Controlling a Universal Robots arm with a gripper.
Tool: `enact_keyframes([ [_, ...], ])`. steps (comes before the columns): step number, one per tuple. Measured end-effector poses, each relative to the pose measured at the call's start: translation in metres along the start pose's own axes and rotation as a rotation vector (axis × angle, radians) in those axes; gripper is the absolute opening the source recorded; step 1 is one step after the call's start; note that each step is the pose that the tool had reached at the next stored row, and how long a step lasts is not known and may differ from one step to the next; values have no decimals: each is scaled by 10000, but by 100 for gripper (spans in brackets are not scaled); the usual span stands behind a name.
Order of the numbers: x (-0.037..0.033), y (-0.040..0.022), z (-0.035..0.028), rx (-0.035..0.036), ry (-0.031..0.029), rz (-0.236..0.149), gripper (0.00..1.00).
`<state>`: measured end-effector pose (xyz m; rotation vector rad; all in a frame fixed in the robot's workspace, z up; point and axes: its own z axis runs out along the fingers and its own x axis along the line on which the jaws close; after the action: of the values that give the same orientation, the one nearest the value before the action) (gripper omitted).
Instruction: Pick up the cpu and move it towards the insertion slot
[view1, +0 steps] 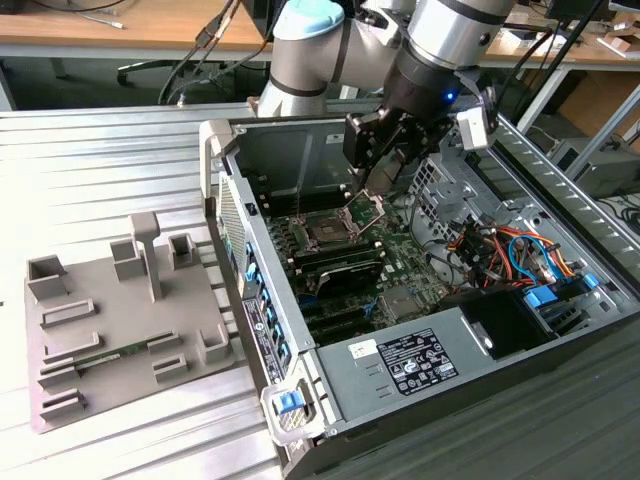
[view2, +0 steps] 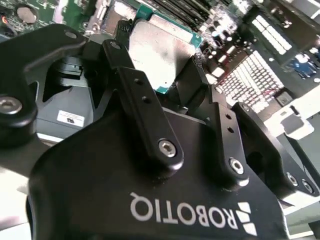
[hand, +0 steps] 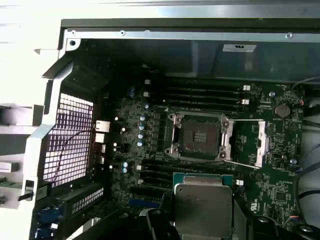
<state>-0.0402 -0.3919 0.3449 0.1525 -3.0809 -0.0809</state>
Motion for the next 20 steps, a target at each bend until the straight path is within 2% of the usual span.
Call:
enact_keyframes([
  [5,-164,73,58,-5,52,4,55],
  [9,-360,141,111,-11,117,7,55],
  [11,-410,171,126,-11,127,9,55],
  [12,-448,209,141,-13,132,9,55],
  [15,-485,269,155,-10,134,10,55],
  [20,-486,276,157,-13,133,9,55],
])
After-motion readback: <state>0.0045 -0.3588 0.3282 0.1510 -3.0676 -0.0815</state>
